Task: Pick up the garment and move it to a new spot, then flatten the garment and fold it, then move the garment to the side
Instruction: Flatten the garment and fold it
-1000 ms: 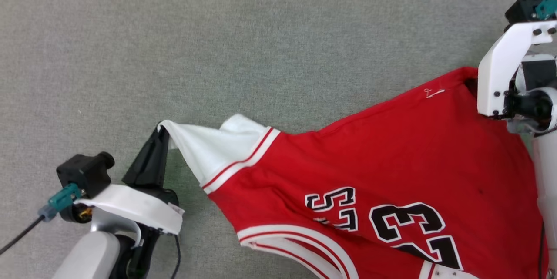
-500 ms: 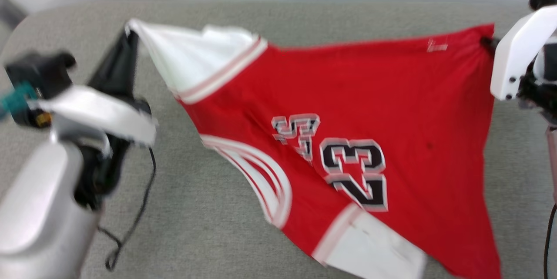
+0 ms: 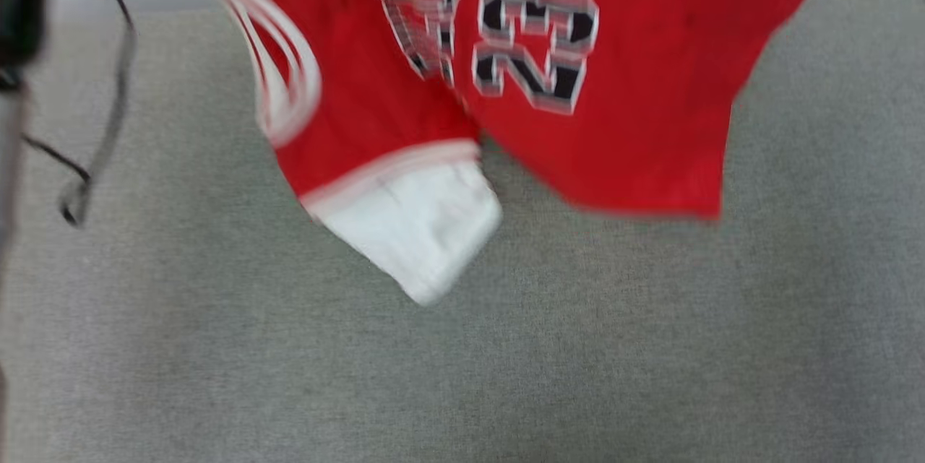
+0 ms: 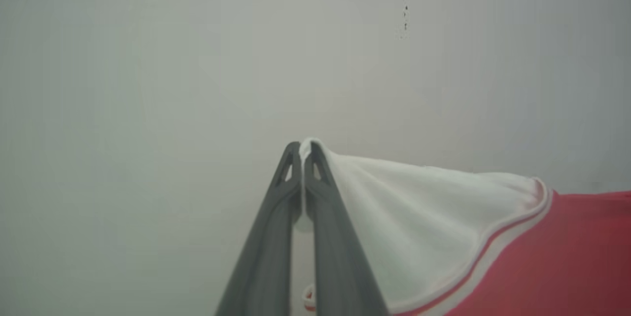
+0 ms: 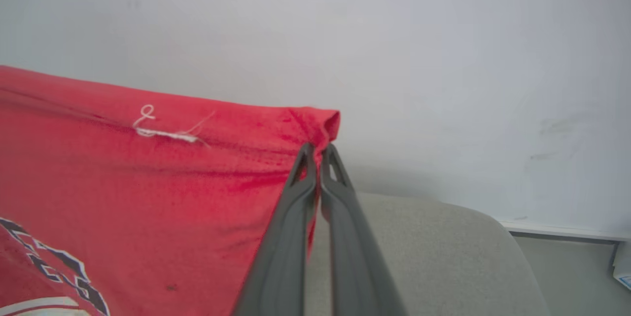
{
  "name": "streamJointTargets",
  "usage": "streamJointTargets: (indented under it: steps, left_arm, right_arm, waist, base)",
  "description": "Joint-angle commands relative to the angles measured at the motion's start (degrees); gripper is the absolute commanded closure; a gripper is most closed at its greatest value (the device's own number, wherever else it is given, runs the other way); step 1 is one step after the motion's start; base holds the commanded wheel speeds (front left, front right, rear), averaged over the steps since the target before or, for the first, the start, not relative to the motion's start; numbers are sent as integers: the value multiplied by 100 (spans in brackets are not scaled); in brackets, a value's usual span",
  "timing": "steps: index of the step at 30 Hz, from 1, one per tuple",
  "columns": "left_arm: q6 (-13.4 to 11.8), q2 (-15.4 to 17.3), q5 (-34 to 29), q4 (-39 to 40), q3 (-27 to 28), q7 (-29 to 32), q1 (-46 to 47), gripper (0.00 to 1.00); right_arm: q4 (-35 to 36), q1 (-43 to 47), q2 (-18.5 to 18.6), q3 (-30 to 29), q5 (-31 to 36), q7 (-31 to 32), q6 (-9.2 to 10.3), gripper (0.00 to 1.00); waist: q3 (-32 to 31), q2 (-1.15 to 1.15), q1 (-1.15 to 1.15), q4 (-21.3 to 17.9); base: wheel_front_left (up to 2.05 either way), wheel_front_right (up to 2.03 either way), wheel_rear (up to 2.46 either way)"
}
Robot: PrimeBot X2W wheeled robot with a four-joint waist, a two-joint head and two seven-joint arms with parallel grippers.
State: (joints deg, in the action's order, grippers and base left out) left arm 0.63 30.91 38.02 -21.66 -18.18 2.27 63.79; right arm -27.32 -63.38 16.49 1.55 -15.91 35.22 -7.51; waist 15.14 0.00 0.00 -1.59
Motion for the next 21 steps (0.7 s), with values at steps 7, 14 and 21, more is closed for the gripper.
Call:
streamJointTargets:
  steps: [7, 14, 21]
  left_arm:
    - [302, 122, -321, -520, -32, -281, 1543, 100]
    - [422, 227, -500, -1013, 52, -515, 2940, 100]
    - [404, 330, -548, -1379, 115, -528, 3753, 100]
  right_arm:
    - [60, -1100, -37, -205, 291, -554, 4, 100]
    - [-14, -2016, 24, -307, 524, -1261, 5, 100]
    - [-196, -2659, -54, -271, 652, -1945, 7, 100]
  waist:
    - [756, 0, 0, -115]
    - [1519, 0, 0, -180]
    - [2170, 0, 0, -325]
  base:
    - [0, 0, 0]
    - [0, 0, 0]
    - [0, 0, 0]
